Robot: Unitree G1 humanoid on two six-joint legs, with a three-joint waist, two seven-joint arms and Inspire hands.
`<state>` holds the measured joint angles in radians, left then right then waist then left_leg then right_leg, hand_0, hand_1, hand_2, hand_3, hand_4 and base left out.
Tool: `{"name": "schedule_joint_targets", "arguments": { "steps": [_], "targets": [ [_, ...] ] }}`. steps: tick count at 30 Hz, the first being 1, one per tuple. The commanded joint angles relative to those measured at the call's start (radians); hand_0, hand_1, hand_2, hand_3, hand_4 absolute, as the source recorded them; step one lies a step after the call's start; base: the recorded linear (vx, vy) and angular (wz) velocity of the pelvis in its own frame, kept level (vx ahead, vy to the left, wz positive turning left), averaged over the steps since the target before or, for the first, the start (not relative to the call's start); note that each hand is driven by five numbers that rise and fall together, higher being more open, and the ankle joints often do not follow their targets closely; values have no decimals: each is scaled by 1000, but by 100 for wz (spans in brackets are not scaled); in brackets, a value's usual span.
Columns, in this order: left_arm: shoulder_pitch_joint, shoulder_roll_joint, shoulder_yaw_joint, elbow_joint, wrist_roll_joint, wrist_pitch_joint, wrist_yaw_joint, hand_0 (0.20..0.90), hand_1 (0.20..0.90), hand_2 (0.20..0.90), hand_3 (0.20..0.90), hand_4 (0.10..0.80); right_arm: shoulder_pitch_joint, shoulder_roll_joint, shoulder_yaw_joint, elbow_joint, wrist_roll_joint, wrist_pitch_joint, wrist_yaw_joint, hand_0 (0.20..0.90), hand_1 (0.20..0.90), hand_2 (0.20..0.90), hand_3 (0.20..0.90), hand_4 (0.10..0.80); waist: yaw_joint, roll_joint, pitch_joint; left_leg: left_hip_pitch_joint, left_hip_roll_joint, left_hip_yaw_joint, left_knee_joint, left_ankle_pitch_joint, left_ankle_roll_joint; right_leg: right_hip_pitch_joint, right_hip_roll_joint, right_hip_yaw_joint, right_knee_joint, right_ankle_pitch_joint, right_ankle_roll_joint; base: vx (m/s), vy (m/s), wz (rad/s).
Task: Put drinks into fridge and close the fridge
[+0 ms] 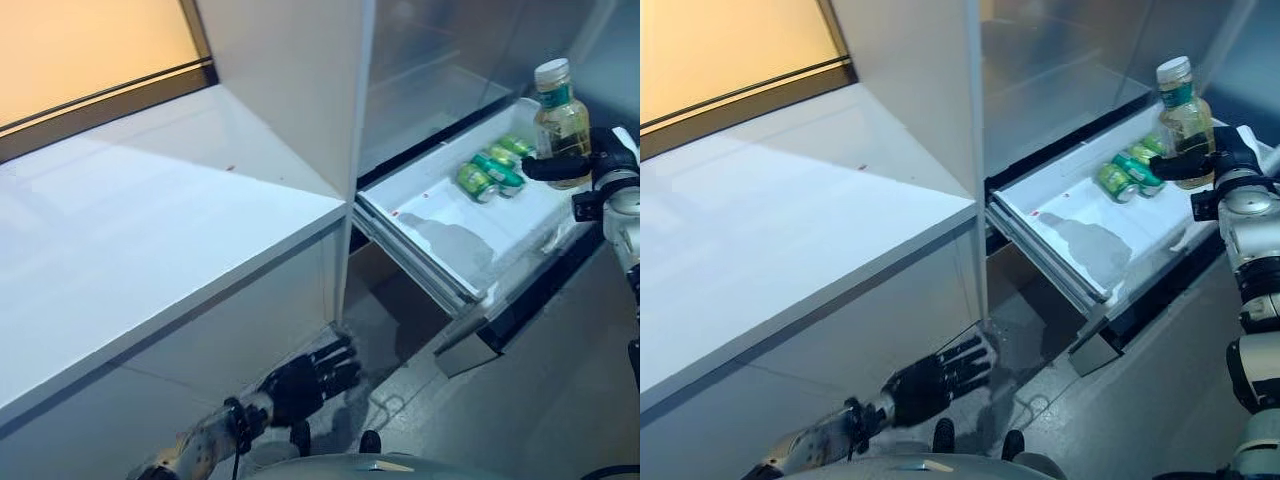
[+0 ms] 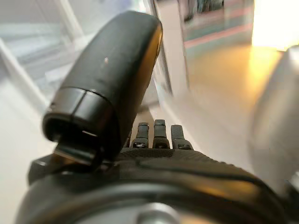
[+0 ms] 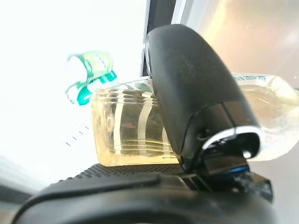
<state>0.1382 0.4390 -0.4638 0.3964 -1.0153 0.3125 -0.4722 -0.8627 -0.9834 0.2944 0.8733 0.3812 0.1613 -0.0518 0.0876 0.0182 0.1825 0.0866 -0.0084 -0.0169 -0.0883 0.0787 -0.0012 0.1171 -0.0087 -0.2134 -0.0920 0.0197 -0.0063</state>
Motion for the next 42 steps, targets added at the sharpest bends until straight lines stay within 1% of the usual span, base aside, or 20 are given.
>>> {"name": "schedule_joint_targets", "arguments": {
  "steps": [1, 4, 5, 6, 7, 8, 11, 13, 15, 17, 21, 26, 27, 28, 29, 32, 36, 40, 42],
  "targets": [
    [-23, -9, -34, 35, 137, -147, -87, 900, 900, 900, 900, 800, -255, -122, 45, -39, -6, -81, 3, 300, 300, 300, 200, 100, 44, -66, -65, -24, -7, 2, 35, -85, -3, -24, -22, -24, 83, -58, 29, -9, -37, 26],
    [-45, -14, -23, 140, 228, -210, -56, 900, 900, 900, 900, 800, -246, -98, 44, -1, -39, -37, 26, 300, 300, 300, 200, 100, 53, -64, -33, -52, -6, -4, 44, -80, -3, -47, -25, -33, 95, -60, 26, -53, -38, 31],
    [-63, -18, -15, 187, 267, -232, -20, 900, 900, 900, 900, 800, -244, -85, 47, 18, -43, -3, 40, 300, 300, 300, 200, 100, 56, -63, -15, -67, -6, -7, 49, -77, -2, -60, -27, -35, 101, -59, 25, -101, -43, 21],
    [-80, -19, -9, 226, 293, -255, 6, 900, 900, 900, 900, 800, -243, -71, 50, 35, -50, 13, 44, 300, 300, 300, 200, 100, 59, -62, 2, -79, -6, -9, 52, -74, -1, -72, -27, -37, 107, -59, 24, -99, -44, 17],
    [-89, -24, 0, 249, 311, -265, 8, 900, 900, 900, 900, 800, -241, -65, 51, 45, -48, 17, 44, 300, 300, 300, 200, 100, 61, -61, 11, -87, -5, -10, 55, -74, 0, -78, -27, -37, 109, -59, 23, -112, -59, 3],
    [-114, -31, 25, 308, 357, -280, 46, 900, 900, 900, 900, 800, -233, -49, 49, 67, -44, 33, 42, 300, 300, 300, 200, 100, 66, -58, 38, -105, -5, -14, 61, -71, 1, -94, -27, -37, 114, -56, 22, -104, -58, 5],
    [-152, -48, 83, 400, 389, -284, 100, 900, 900, 900, 900, 800, -209, -26, 39, 72, -46, 67, 32, 300, 300, 300, 200, 100, 71, -51, 83, -133, -5, -18, 67, -66, 4, -122, -27, -37, 121, -51, 21, -95, -52, 7],
    [-172, -50, 114, 434, 409, -279, 135, 900, 900, 900, 900, 800, -197, -14, 35, 75, -53, 89, 28, 300, 300, 300, 200, 100, 74, -48, 112, -155, -5, -20, 73, -63, 5, -142, -27, -37, 127, -47, 20, -111, -43, 9],
    [-191, -47, 147, 467, 423, -279, 157, 900, 900, 900, 900, 800, -188, -4, 36, 89, -72, 120, 30, 300, 300, 300, 200, 100, 77, -36, 155, -182, -5, -19, 79, -56, 6, -170, -30, -41, 135, -40, 20, -123, -16, 5],
    [-195, -45, 156, 472, 432, -275, 164, 900, 900, 900, 900, 800, -183, -4, 36, 96, -88, 136, 42, 300, 300, 300, 200, 100, 77, -31, 171, -192, -5, -17, 82, -54, 6, -181, -31, -42, 138, -37, 21, -89, 1, 3],
    [-211, -32, 173, 507, 456, -255, 173, 900, 900, 900, 900, 800, -194, -11, 68, 136, -178, 186, 96, 300, 300, 300, 200, 100, 76, -19, 214, -216, -7, -10, 89, -49, 7, -205, -35, -45, 145, -30, 22, -77, 21, 1],
    [-231, -13, 183, 529, 460, -234, 163, 900, 900, 900, 900, 800, -237, -20, 138, 184, -288, 236, 189, 300, 300, 300, 200, 100, 79, -16, 243, -224, -7, -1, 91, -48, 6, -217, -37, -44, 150, -28, 24, -28, 10, 0],
    [-232, -11, 186, 530, 460, -234, 158, 900, 900, 900, 900, 800, -243, -23, 149, 187, -323, 244, 208, 361, 361, 361, 271, 171, 79, -16, 247, -224, -7, 0, 92, -48, 6, -219, -37, -44, 151, -27, 24, -31, 11, -2],
    [-233, -7, 190, 525, 462, -230, 153, 900, 900, 900, 900, 800, -250, -28, 162, 189, -361, 257, 236, 681, 681, 681, 645, 545, 80, -16, 249, -225, -7, 2, 92, -47, 6, -221, -37, -45, 152, -27, 24, 0, 0, 0],
    [-235, -6, 189, 521, 460, -228, 152, 900, 900, 900, 900, 800, -254, -31, 173, 193, -375, 262, 251, 900, 900, 900, 900, 800, 80, -17, 252, -226, -7, 3, 93, -47, 6, -222, -38, -45, 152, -26, 25, 0, 0, 0],
    [-238, 1, 190, 506, 460, -222, 143, 900, 900, 900, 900, 800, -280, -35, 207, 201, -396, 271, 276, 900, 900, 900, 900, 800, 84, -20, 256, -223, -6, 6, 91, -45, 5, -220, -38, -48, 152, -23, 26, 0, 0, 0],
    [-240, 6, 188, 493, 467, -220, 135, 900, 900, 900, 900, 800, -303, -43, 240, 187, -487, 269, 299, 900, 900, 900, 900, 800, 85, -28, 255, -217, -5, 10, 88, -46, 3, -218, -39, -48, 154, -21, 29, 0, 0, 0],
    [-235, 11, 185, 490, 483, -214, 136, 900, 900, 900, 900, 800, -320, -54, 258, 155, -453, 305, 323, 900, 900, 900, 900, 800, 80, -39, 246, -202, -3, 15, 81, -47, 4, -210, -37, -43, 155, -22, 31, 0, 0, 0],
    [-229, 11, 189, 493, 491, -212, 136, 900, 900, 900, 900, 800, -323, -62, 253, 140, -408, 311, 331, 900, 900, 900, 900, 800, 76, -46, 237, -188, -2, 19, 77, -50, 4, -201, -36, -40, 154, -23, 31, 12, 23, -6]
  ]
}}
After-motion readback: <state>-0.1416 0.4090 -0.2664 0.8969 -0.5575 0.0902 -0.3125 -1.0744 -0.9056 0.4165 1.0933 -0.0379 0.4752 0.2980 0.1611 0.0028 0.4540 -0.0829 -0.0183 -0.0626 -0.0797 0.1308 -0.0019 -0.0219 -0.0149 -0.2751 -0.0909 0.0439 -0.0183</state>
